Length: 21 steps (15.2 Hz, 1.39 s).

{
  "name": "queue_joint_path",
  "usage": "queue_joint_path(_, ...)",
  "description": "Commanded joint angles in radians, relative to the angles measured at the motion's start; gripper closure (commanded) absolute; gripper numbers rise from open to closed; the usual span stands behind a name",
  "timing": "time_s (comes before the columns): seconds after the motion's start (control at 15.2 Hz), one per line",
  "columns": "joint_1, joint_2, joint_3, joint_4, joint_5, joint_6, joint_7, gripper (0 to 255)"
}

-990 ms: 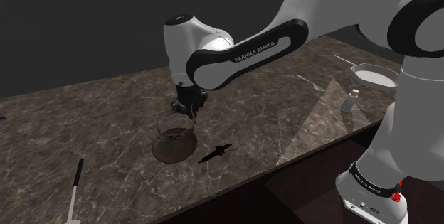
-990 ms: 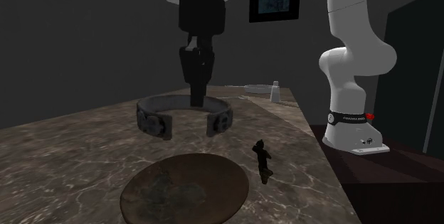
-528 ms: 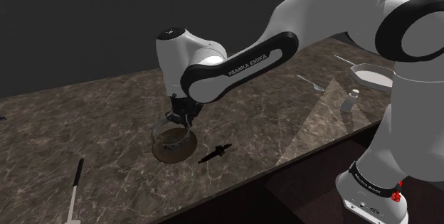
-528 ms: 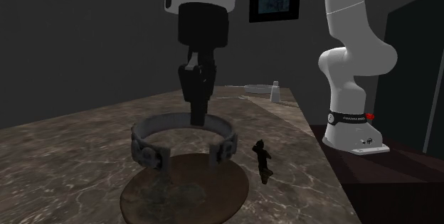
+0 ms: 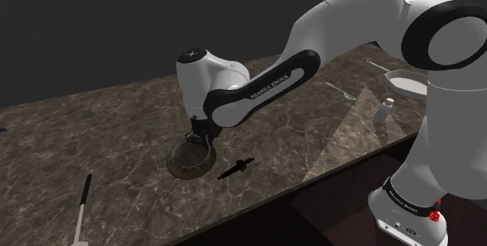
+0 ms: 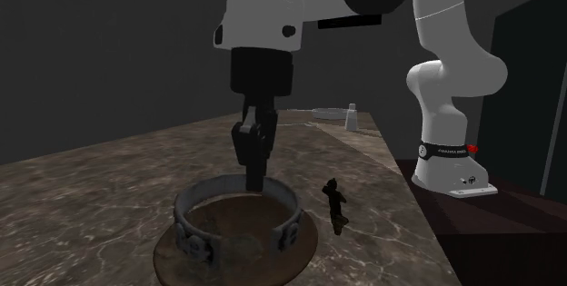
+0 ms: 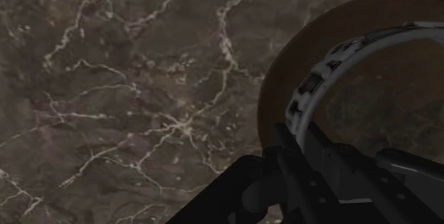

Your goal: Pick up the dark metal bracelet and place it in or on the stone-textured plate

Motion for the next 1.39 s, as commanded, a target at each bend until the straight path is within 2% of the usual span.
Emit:
queue_joint_path(0.0,0.003,0.017,-0.004,-0.002,-0.008,0.019,0.006,255)
queue_joint_path(0.53,0.003,0.017,-0.004,-0.002,-0.008,0.019,0.006,255)
queue_joint_path(0.59,0.003,0.017,-0.004,-0.002,-0.008,0.019,0.006,0)
queue_joint_path(0.92,0.003,0.018,-0.004,-0.002,-0.008,0.019,0.006,0)
queue_joint_path(1.19,-0.002,-0.044,0.012,0.04,0.023,-0.081,-0.014,0)
queue_joint_path(1.32,-0.002,-0.044,0.012,0.04,0.023,-0.08,-0.014,0)
